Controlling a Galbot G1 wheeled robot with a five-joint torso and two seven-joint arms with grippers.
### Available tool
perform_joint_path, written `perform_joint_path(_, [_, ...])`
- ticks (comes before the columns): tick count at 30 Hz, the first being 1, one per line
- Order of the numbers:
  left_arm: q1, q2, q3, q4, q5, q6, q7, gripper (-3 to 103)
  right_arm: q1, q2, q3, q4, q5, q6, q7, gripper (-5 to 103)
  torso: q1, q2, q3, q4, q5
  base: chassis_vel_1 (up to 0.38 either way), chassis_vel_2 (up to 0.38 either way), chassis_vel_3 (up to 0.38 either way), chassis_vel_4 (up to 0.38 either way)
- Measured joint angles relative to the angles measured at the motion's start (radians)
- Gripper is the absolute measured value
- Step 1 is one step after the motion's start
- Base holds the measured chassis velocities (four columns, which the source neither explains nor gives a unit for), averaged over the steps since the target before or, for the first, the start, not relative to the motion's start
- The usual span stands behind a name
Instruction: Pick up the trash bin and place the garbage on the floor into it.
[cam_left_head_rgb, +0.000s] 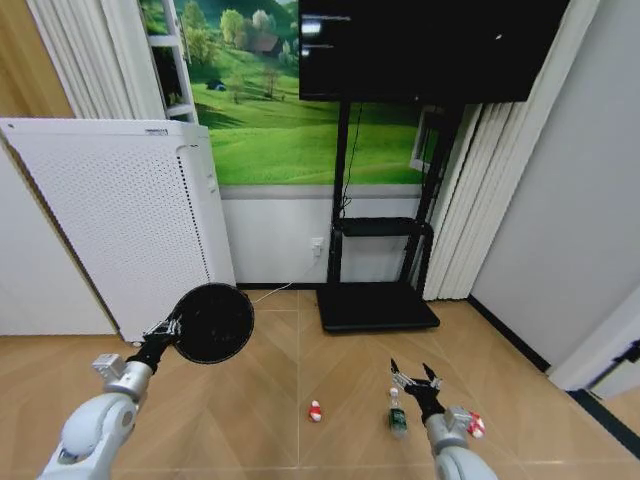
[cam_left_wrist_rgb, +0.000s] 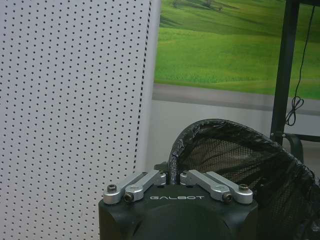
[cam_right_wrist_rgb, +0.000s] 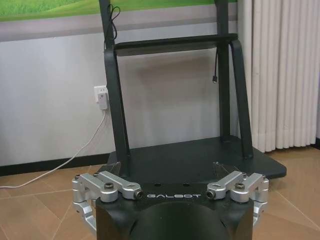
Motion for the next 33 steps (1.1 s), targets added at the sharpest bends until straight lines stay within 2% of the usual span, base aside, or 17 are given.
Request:
perform_joint_path(9, [0.017, -0.012, -0.001, 0.007, 0.019, -0.004, 0.001, 7, -0.001, 0.013, -0.012, -0.008, -0.041, -0.001, -0.012, 100, 0.000, 0.000, 0.000, 0.0003, 0.0001, -0.037, 0.032, 0.029, -0.036])
perform_joint_path(30, [0.031, -0.023, -0.004, 0.020, 0.026, -0.019, 0.028, 7, -0.018, 0.016, -0.012, 0.010, -0.067, -0.013, -0.035, 100, 0.000, 0.000, 0.000, 0.0001, 0.0000, 0.000, 0.000, 0.000, 0.000])
perform_joint_path(33, [0.032, -0.020, -0.005, 0.024, 0.021, -0.021, 0.037, 7, -0.014, 0.015, -0.021, -0.001, -0.077, -0.011, -0.067, 100, 0.000, 0.000, 0.000, 0.0000, 0.0000, 0.000, 0.000, 0.000, 0.000])
